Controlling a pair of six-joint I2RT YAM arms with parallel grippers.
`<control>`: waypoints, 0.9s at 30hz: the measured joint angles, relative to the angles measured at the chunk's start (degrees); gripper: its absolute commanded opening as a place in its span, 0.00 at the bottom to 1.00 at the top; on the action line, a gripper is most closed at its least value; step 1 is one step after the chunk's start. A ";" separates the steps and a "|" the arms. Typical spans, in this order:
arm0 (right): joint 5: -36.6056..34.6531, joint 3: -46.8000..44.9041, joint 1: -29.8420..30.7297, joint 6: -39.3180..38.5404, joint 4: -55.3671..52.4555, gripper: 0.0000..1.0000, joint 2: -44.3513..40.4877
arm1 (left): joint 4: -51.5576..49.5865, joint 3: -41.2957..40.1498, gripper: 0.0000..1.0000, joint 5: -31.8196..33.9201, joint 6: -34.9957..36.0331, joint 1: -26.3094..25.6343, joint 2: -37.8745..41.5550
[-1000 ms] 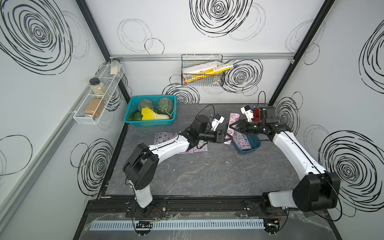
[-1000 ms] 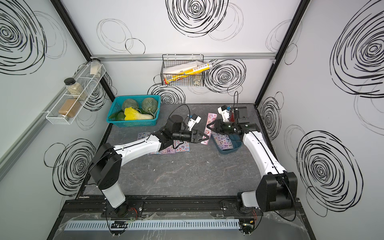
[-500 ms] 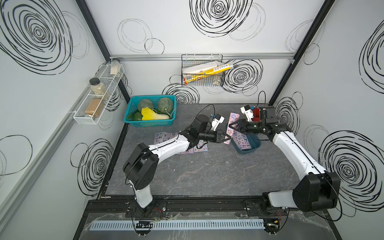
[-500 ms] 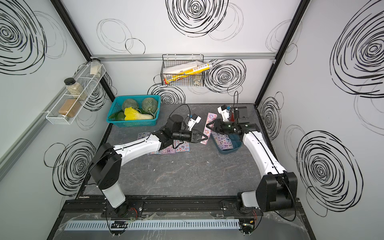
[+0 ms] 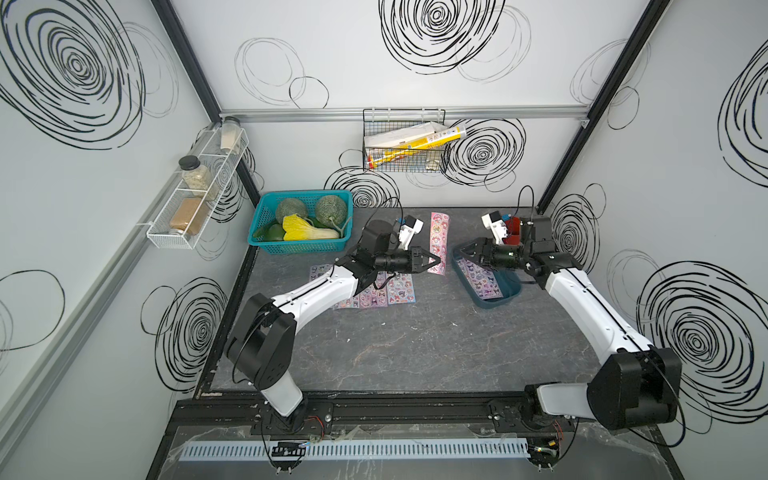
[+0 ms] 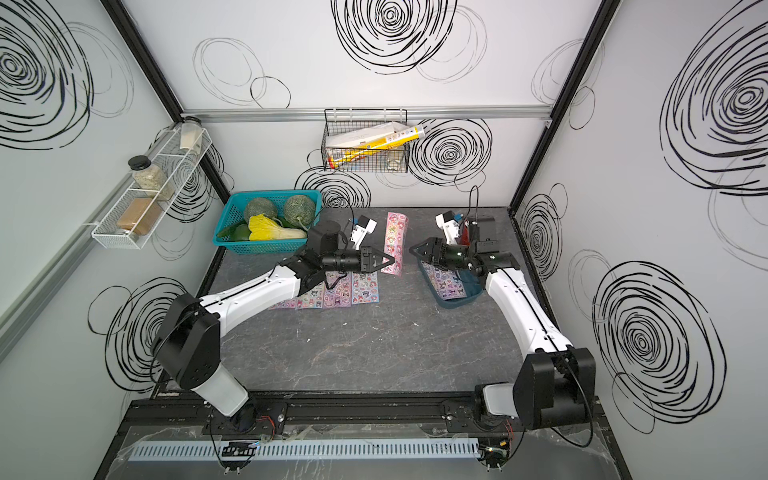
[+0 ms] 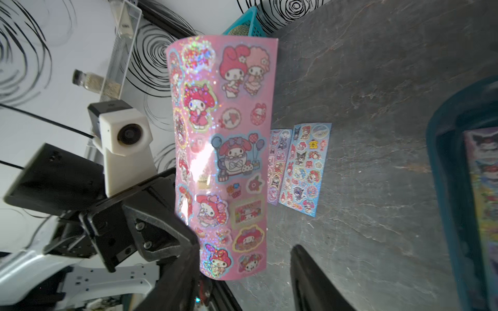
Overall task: Take the stickers out of the storage box
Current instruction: Place the sticker at the center of the board.
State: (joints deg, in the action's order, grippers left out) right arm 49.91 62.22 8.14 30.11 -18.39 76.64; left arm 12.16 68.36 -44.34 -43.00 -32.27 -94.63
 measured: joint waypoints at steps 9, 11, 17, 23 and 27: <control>8.50 -6.10 0.04 9.97 14.45 0.98 -0.20 | 2.38 -0.22 0.00 -3.34 -4.37 1.57 1.68; 9.81 -7.21 0.24 12.48 17.97 0.99 -0.50 | 2.99 -0.20 0.00 -4.02 -5.20 1.53 1.77; 11.96 -8.00 1.46 18.53 25.70 0.96 -0.66 | 3.04 0.96 0.00 -4.92 -6.49 0.24 1.79; 13.29 -7.78 2.67 21.64 29.97 0.91 -0.63 | 3.15 1.75 0.00 -5.60 -6.71 -0.87 1.79; 13.64 -7.58 2.73 22.05 30.58 0.88 -0.63 | 2.08 1.77 0.00 -5.51 -6.16 -0.68 1.79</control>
State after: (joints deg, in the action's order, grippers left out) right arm 63.55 54.63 10.87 52.16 12.19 76.01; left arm 14.24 70.13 -49.84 -49.17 -32.95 -92.84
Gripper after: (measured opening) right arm 0.893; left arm 0.052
